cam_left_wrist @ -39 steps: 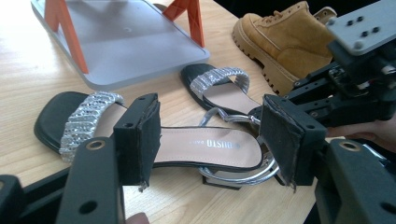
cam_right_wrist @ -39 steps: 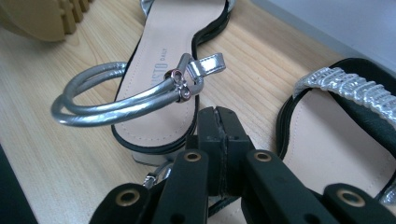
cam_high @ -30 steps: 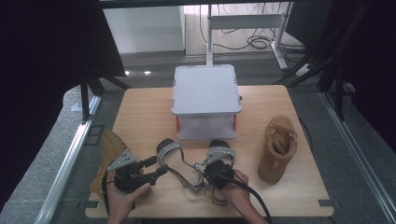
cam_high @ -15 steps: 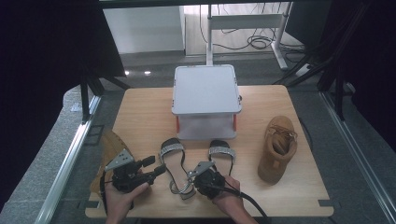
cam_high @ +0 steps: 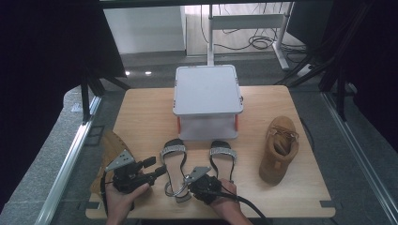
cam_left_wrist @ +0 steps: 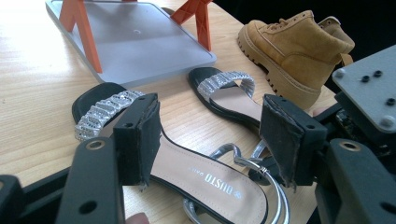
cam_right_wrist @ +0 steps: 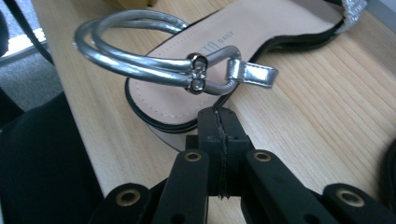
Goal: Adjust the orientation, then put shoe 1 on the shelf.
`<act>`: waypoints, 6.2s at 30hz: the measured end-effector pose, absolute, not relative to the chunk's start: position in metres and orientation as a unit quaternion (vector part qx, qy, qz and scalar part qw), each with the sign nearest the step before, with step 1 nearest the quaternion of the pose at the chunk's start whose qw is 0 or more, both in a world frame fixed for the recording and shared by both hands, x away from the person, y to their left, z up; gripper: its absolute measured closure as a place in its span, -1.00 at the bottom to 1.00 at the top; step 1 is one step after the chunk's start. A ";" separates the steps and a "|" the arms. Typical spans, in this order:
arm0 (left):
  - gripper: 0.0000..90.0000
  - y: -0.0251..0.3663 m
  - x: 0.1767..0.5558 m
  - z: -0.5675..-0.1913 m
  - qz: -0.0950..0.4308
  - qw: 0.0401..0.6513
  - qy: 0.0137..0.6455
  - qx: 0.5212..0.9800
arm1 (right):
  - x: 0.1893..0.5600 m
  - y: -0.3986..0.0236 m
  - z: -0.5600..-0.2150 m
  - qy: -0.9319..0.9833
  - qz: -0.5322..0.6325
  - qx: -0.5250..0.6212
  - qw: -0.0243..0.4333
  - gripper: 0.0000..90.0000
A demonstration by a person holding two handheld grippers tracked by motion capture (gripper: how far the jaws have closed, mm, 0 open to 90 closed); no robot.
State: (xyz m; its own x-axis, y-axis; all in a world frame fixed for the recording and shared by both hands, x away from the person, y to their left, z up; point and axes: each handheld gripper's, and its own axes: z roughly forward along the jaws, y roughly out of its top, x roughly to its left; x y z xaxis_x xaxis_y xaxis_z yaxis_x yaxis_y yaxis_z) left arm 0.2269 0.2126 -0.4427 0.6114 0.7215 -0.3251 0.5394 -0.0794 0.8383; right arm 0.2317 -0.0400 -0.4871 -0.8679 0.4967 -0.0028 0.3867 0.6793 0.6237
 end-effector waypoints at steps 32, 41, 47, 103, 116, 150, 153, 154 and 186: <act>-0.14 0.221 0.227 -0.442 0.089 0.528 0.440 0.721 | 0.223 0.000 -0.497 0.908 0.372 0.190 0.031 0.99; -0.14 0.224 0.227 -0.442 0.090 0.528 0.443 0.719 | 0.224 0.004 -0.501 0.901 0.389 0.188 0.024 0.99; -0.14 0.224 0.227 -0.443 0.088 0.527 0.443 0.720 | 0.224 0.007 -0.503 0.899 0.396 0.186 0.022 0.99; -0.15 0.210 0.235 -0.454 0.090 0.494 0.443 0.743 | 0.195 -0.124 -0.498 0.849 0.432 0.285 0.105 0.99; -0.14 0.207 0.234 -0.456 0.096 0.496 0.443 0.741 | 0.192 -0.120 -0.501 0.855 0.423 0.280 0.110 0.99; -0.15 0.211 0.233 -0.457 0.097 0.496 0.445 0.739 | 0.186 -0.169 -0.498 0.849 0.389 0.335 0.129 0.99; -0.15 0.212 0.233 -0.456 0.098 0.496 0.446 0.738 | 0.187 -0.180 -0.498 0.844 0.385 0.348 0.136 0.99; -0.15 0.213 0.233 -0.456 0.098 0.496 0.447 0.738 | 0.188 -0.185 -0.498 0.841 0.385 0.354 0.138 0.99; -0.16 0.198 0.234 -0.456 0.126 0.444 0.453 0.762 | 0.202 -0.202 -0.453 0.823 0.435 0.324 0.172 0.88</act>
State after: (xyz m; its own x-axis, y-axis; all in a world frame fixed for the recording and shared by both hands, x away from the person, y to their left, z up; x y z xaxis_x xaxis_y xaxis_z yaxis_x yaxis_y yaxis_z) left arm 0.2335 0.1977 -0.4563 0.5569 0.8037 -0.2098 0.5791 -0.1946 0.7917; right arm 0.2024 -0.2024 -0.4530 -0.7310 0.6824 -0.0012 0.3836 0.4125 0.8263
